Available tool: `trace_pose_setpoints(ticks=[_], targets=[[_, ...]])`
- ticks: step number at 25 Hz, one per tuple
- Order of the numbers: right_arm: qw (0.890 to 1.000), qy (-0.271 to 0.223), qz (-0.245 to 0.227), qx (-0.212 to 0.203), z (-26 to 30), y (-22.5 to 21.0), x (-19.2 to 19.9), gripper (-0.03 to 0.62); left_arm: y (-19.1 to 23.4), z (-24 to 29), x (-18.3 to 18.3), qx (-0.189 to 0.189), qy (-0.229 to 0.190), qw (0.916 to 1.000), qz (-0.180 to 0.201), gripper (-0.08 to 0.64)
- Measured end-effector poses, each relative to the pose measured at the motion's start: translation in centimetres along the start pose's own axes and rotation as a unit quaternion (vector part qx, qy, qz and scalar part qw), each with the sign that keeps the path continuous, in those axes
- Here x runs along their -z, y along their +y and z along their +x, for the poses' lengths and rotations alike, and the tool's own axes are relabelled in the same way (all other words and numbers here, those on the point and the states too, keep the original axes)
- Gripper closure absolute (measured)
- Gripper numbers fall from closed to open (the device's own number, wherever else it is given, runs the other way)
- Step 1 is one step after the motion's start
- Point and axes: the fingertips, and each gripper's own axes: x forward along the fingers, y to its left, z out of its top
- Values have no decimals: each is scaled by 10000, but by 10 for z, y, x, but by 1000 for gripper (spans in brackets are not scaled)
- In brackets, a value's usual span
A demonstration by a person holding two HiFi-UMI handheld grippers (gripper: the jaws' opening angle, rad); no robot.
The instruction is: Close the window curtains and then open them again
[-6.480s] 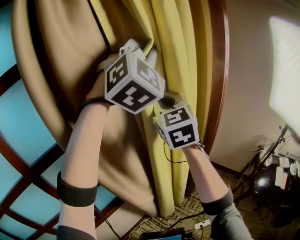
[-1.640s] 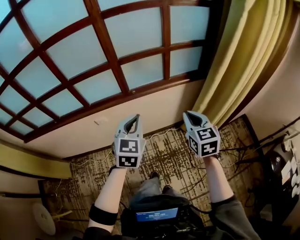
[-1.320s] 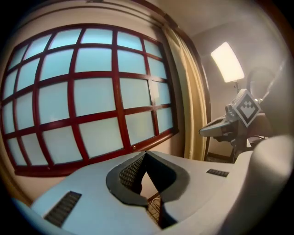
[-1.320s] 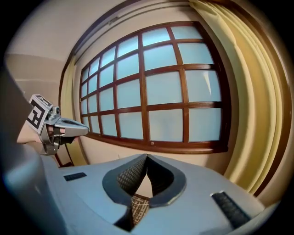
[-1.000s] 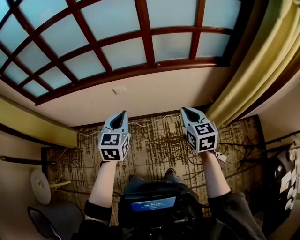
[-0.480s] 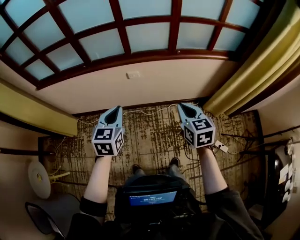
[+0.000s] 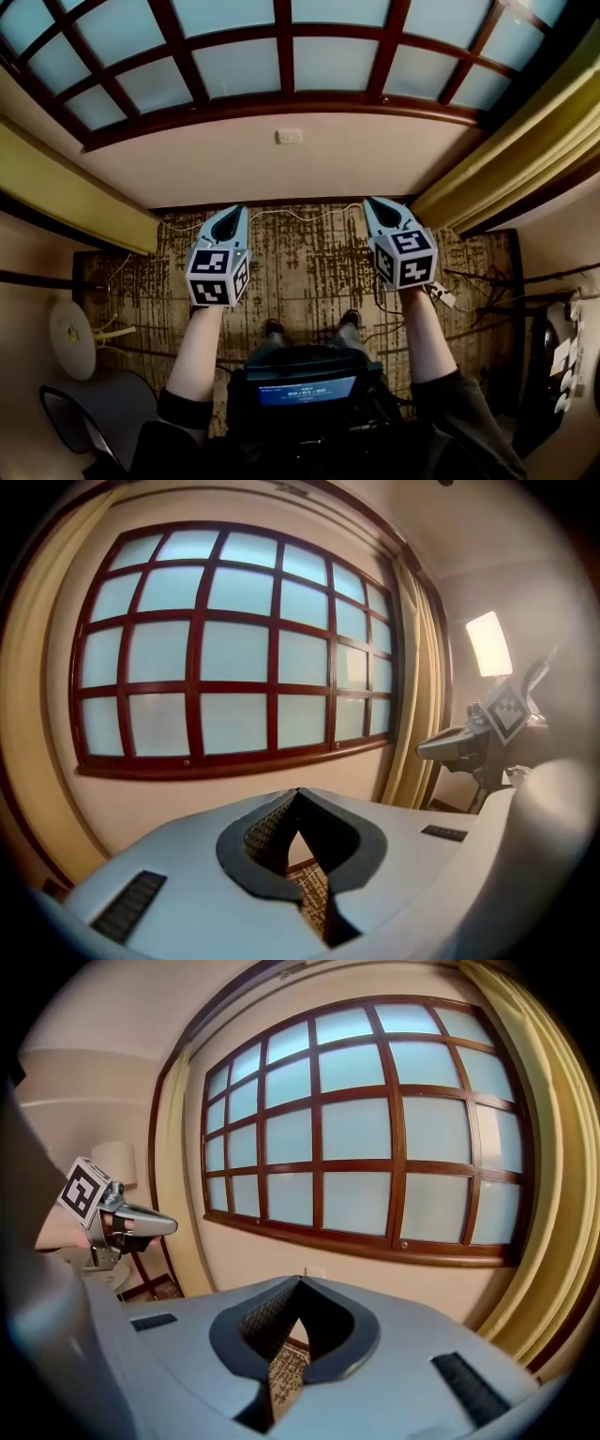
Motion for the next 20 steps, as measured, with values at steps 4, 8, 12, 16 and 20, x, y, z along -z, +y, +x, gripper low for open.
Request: trace_pose_setpoints(ticks=[4,8,12,16,20], targets=[[9999,-8,-112,-91,3,7,-6,580,6,-9,3,-89,-29,9999,-82,560],[9998,17,-130,-155,8,7,-6,580,6,-11,7,-137,-18,9998,-117,560],[9997,21,-121,-204,7,6,-5,581,4,-13,8,-181,5,9998,-126,560],[9997,26,-107,-229,5,2,-3,580,-1,-13,9,-207,33,9997,-139,560],[9997,41,-93,-218,2,-5,0,581,-7,-11,10,-196,55,9997,-118,560]])
